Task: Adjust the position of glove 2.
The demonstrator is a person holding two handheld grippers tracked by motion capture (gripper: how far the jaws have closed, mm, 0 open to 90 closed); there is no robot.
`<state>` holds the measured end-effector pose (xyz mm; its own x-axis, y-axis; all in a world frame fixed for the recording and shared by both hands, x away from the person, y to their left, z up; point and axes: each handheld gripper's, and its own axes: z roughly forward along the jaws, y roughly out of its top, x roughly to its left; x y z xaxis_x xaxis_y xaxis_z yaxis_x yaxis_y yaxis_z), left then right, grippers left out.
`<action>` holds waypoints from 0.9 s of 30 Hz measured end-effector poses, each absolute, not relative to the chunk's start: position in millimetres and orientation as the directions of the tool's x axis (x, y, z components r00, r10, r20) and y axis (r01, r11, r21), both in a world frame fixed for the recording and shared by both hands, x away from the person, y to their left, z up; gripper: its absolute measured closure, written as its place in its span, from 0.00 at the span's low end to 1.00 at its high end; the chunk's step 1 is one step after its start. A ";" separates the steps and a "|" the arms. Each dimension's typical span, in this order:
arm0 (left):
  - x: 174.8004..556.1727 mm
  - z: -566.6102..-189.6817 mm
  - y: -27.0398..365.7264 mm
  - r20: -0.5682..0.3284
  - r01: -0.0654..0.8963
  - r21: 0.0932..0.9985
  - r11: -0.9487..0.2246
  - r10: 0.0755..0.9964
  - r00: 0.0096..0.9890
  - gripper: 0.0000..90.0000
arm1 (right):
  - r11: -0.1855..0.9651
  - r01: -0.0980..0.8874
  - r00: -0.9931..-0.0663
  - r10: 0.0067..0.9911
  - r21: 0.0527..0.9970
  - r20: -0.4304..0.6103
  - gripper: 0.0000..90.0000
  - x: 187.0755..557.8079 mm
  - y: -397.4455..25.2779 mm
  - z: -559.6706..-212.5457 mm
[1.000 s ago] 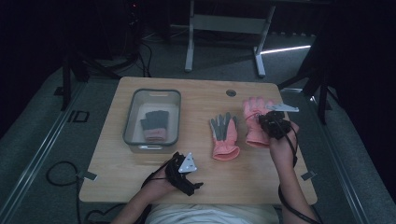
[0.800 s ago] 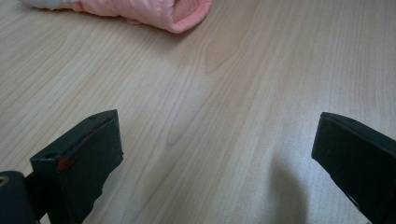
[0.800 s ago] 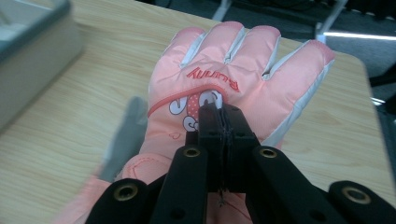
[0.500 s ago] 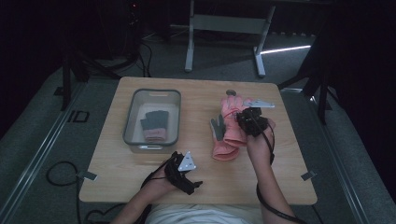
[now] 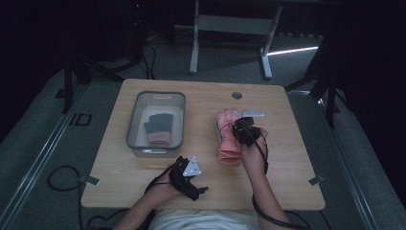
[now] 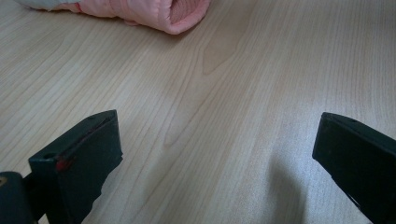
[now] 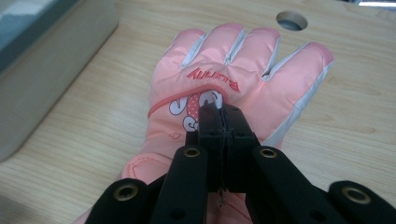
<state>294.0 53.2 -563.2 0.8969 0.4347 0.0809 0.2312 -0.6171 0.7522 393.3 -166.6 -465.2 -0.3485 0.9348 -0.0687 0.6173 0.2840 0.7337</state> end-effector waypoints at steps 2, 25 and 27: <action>293.6 -563.4 53.2 0.077 0.231 0.754 -0.615 0.433 0.898 0.01 | 0.292 0.622 -0.348 0.934 0.726 -0.078 0.98 393.8 -166.8 -468.0; 293.9 -561.8 51.4 0.077 0.221 0.766 -0.604 0.427 0.901 0.01 | 0.301 0.658 -0.370 0.928 0.690 -0.052 0.91 403.0 -167.4 -504.0; 294.0 -560.5 51.1 0.067 0.224 0.781 -0.583 0.434 0.898 0.01 | 0.312 0.644 -0.388 0.920 0.698 -0.054 0.82 400.8 -167.6 -495.7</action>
<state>294.0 51.1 -560.5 0.8984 0.4340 0.0666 0.2240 -0.5835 0.7806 400.8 -167.6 -495.7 -0.3878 0.9202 -0.0539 0.6439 0.3123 0.6985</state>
